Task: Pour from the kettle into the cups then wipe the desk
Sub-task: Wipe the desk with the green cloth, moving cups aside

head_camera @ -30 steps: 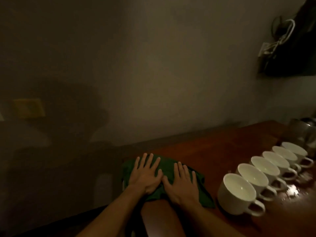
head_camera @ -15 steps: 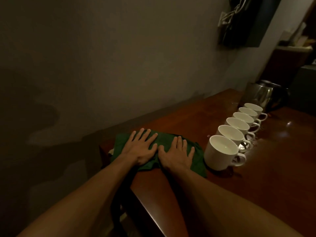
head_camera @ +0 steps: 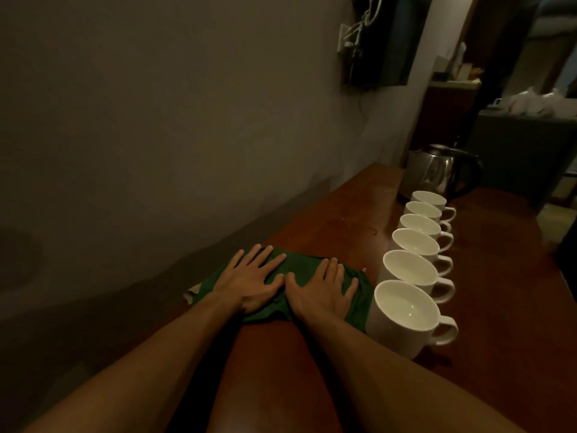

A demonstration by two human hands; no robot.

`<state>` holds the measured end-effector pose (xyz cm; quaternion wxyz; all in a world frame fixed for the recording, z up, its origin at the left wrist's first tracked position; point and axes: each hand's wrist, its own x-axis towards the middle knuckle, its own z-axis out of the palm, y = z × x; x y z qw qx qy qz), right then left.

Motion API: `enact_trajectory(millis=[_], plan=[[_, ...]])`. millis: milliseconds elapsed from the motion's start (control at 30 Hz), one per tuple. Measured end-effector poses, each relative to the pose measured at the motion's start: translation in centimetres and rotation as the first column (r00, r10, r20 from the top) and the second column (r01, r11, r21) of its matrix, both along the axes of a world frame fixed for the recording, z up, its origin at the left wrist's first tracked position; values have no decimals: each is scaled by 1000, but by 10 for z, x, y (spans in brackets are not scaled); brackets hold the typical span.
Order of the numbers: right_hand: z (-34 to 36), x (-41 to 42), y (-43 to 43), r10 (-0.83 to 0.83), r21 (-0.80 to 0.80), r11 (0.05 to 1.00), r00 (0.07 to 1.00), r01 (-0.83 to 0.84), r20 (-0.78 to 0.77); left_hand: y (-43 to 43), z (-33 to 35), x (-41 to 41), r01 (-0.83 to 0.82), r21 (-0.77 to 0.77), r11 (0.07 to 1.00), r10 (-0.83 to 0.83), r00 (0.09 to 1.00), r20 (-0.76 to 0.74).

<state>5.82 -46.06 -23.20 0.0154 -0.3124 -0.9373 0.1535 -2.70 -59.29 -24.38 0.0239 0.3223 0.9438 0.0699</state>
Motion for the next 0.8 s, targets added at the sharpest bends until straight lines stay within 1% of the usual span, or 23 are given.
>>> enact_trajectory(millis=[167,333,467,633,800], plan=[[-6,-18,10,-87,29,996,996,88,-34,23,-1,-33,79,-7,997,-79,997,4],[-4,-25,12,-129,39,991,992,129,-16,29,1,-44,134,-25,991,-134,991,14],[-5,-33,19,-212,36,976,977,213,-27,46,3,-58,214,-32,976,-214,977,10],[-8,-45,33,-305,58,950,951,307,-45,74,3,-79,310,-25,950,-310,951,8],[-10,-62,51,-356,81,930,934,358,-44,94,2,-98,360,10,933,-360,933,22]])
